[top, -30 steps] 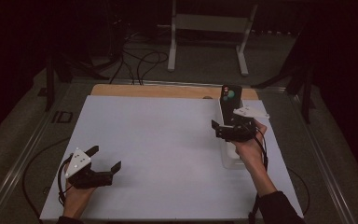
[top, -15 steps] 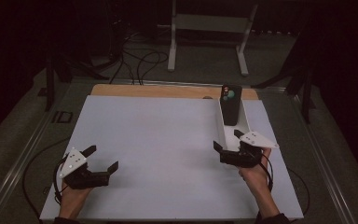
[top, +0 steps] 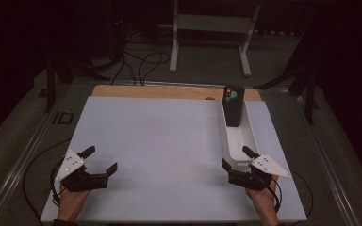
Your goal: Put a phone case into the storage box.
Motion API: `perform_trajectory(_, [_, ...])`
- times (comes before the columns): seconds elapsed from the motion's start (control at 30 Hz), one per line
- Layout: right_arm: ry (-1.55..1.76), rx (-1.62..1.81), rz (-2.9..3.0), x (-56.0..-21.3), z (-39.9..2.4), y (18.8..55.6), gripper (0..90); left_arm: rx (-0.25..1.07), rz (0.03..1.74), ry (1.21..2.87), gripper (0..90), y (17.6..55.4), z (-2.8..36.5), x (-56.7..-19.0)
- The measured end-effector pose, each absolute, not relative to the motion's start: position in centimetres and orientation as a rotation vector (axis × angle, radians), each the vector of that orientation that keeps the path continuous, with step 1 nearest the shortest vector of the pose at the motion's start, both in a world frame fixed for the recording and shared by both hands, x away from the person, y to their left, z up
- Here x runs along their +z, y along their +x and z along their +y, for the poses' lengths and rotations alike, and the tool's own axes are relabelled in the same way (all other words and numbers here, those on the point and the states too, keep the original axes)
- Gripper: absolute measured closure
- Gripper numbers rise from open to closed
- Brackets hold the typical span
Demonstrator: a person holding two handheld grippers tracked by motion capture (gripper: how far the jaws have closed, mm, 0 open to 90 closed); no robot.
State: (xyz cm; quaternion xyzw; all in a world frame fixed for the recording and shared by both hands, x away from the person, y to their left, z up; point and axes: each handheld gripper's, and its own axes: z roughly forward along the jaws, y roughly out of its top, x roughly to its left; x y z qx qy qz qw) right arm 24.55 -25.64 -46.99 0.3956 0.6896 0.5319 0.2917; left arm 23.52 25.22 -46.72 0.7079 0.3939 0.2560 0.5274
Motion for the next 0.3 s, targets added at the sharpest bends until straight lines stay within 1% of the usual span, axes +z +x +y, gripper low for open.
perform_trajectory(0.3, [1.065,1.435,1.824,-47.6,-26.01,24.21,9.2,0.615,0.935,1.706,0.0,23.55,25.08,-46.87])
